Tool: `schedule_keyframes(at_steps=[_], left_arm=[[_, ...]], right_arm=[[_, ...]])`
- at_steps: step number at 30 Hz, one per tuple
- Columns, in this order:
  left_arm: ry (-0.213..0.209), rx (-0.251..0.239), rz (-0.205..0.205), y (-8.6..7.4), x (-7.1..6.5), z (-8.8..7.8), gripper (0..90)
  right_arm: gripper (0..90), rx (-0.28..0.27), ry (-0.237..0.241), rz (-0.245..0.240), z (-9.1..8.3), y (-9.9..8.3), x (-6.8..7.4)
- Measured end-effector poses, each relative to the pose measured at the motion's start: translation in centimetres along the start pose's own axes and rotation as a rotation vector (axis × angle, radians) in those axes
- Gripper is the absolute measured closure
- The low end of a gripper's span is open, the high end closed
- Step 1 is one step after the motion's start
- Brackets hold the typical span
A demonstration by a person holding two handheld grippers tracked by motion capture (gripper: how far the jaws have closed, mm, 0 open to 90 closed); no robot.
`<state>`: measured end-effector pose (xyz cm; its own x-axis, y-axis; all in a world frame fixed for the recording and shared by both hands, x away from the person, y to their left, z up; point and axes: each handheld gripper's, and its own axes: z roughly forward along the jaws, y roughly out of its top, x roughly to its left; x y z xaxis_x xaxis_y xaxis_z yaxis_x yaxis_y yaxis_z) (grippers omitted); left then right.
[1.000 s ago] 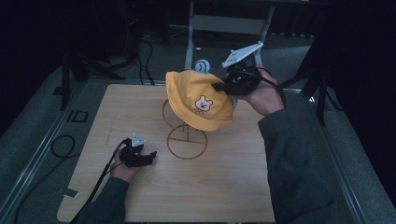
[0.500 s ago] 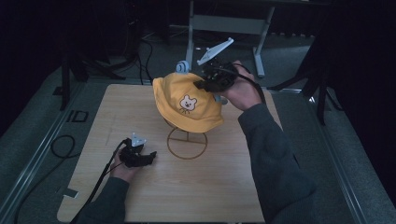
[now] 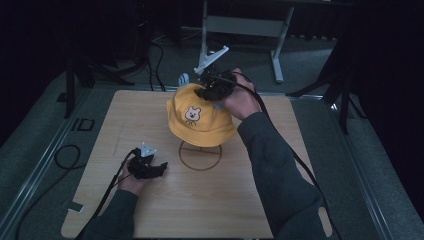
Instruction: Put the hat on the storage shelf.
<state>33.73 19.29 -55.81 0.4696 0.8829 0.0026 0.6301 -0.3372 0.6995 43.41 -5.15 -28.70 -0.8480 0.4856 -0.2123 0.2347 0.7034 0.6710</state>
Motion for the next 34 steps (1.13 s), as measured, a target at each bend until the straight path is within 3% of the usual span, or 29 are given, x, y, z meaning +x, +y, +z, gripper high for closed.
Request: schedule_keyframes(at_steps=[5, 8, 11, 12, 16, 25, 29, 34], left_arm=[[0.000, 0.000, 0.000, 0.0, 0.0, 0.0, 34.2], [0.002, -0.001, 0.000, 0.0, 0.0, 0.0, 34.1], [0.002, -0.001, 0.000, 0.0, 0.0, 0.0, 34.0], [0.002, -0.002, -0.002, 0.0, 0.0, 0.0, 34.0], [0.001, -0.003, -0.001, 0.0, 0.0, 0.1, 34.0], [0.001, -0.003, 0.000, 0.0, 0.0, 0.1, 33.9], [0.002, -0.004, -0.002, 0.1, -0.1, 0.1, 33.9], [0.003, -0.003, -0.002, 0.1, -0.1, 0.1, 33.9]], right_arm=[[71.6, 0.034, 0.016, -0.007, 0.7, -0.2, 0.3], [58.3, 0.052, 0.061, -0.018, 0.8, -0.1, 0.4], [55.7, 0.053, 0.062, -0.016, 0.8, -0.1, 0.5], [44.3, 0.049, 0.047, 0.002, 0.7, -0.1, 0.5], [29.2, 0.036, -0.017, 0.028, 0.2, -0.1, 0.3], [19.1, -0.026, -0.092, 0.037, -1.9, -0.1, -0.1], [19.2, -0.047, -0.089, 0.032, -2.7, -0.1, 0.0], [19.2, -0.037, -0.091, 0.017, -3.4, -0.3, 0.2]])
